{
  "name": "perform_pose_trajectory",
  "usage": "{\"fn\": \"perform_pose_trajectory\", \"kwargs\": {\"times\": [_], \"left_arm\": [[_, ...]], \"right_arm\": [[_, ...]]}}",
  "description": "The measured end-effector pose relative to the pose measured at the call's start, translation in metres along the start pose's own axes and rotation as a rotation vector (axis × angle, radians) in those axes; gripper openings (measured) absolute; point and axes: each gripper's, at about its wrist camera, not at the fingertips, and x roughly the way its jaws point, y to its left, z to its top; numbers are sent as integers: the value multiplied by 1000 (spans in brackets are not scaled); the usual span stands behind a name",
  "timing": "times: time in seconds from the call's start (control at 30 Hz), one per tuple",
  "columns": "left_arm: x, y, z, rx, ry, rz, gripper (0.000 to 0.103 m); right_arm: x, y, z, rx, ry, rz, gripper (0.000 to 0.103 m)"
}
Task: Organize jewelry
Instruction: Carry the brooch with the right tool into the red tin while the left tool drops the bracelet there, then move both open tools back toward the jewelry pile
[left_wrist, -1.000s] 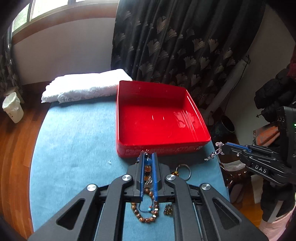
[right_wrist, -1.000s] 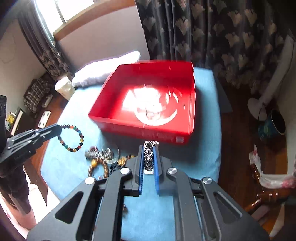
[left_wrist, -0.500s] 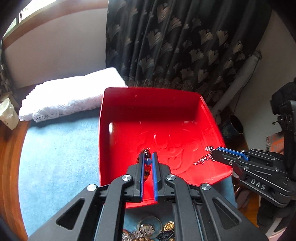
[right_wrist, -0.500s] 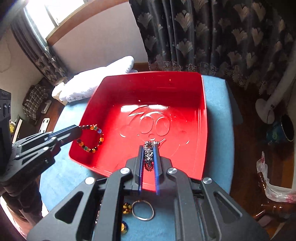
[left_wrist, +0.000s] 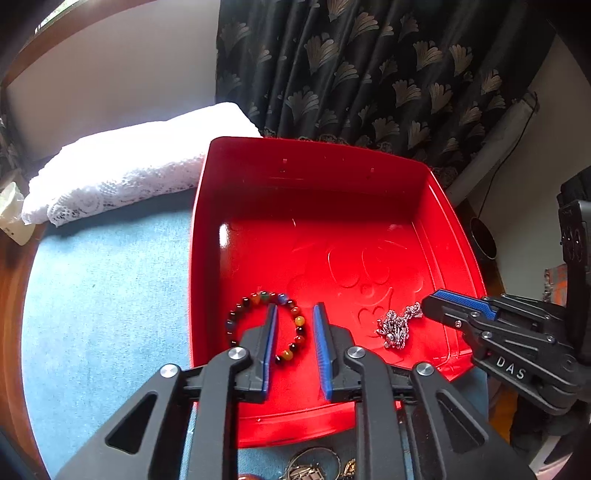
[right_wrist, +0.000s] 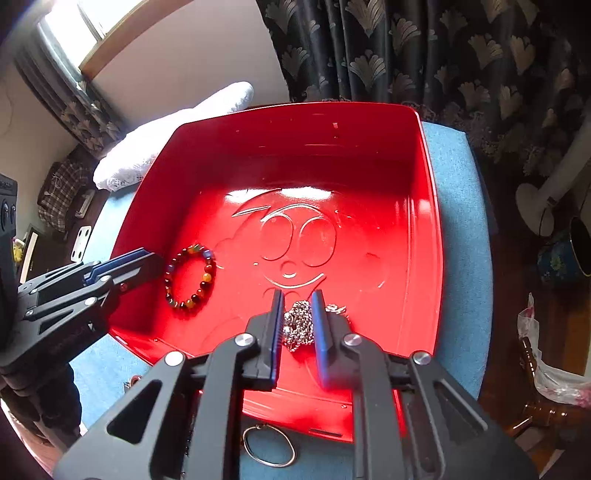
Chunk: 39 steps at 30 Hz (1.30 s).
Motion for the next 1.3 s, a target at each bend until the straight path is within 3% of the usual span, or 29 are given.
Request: {"fn": "perform_pose_trajectory", "kwargs": {"times": [0.1,0.23,0.37,0.5,0.67,1.17,1.3], "left_arm": [[-13,2,-4,1,-19,6,30],[-42,1,-16,17,-67,38,31],[-72,6,-34,19,-118,77,37],[-90,10,-52,24,-142,120,41],[-93,19,-72,11,-106,124,42],[-57,12,-114,6,30,136,42],[-48,7,-119,11,53,134,42]], "right_arm": [[-12,0,-5,0,-19,4,15],[-32,3,-17,-5,-46,8,16],[-54,5,-32,-7,-81,6,27],[-71,9,-54,-4,-99,15,29],[-74,15,-76,2,-73,16,36],[-23,11,-112,35,87,3,36],[-10,10,-118,38,126,4,41]]}}
